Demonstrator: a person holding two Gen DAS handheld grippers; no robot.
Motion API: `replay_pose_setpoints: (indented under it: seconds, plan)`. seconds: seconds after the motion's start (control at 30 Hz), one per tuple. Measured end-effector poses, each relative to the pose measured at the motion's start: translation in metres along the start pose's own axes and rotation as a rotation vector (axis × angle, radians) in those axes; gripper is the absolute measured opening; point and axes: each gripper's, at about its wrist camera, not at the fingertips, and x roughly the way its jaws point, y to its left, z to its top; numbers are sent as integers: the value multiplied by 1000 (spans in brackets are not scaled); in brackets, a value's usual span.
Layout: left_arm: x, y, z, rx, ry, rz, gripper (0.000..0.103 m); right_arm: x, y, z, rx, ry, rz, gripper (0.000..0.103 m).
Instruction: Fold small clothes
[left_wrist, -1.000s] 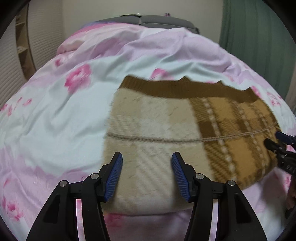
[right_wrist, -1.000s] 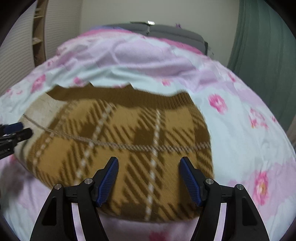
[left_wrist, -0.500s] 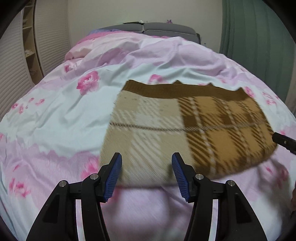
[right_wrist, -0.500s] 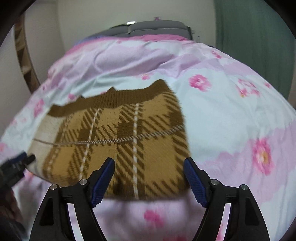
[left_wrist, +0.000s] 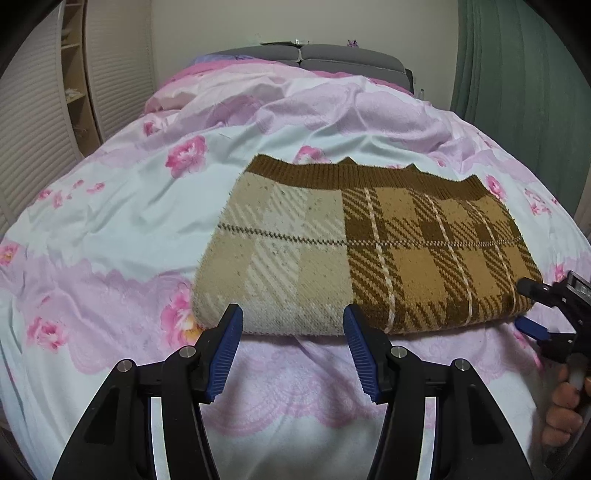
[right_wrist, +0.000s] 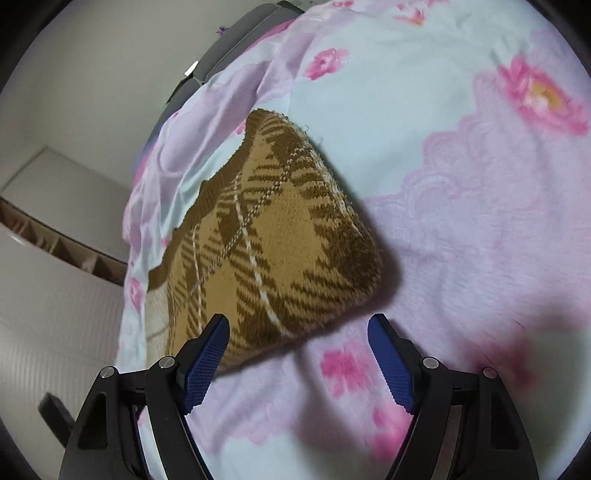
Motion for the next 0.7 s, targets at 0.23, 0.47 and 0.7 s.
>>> replay_pose_setpoints:
  seconds: [0.23, 0.47, 0.7]
  plan:
    - [-1, 1, 2, -6, -5, 5, 56, 25, -1, 13, 76, -45, 24, 81]
    - [4, 4, -1, -18, -4, 8, 56, 17, -22, 5, 202, -92, 85, 54]
    - [13, -4, 13, -40, -11, -7, 56, 31, -8, 10, 197, -105, 12, 68]
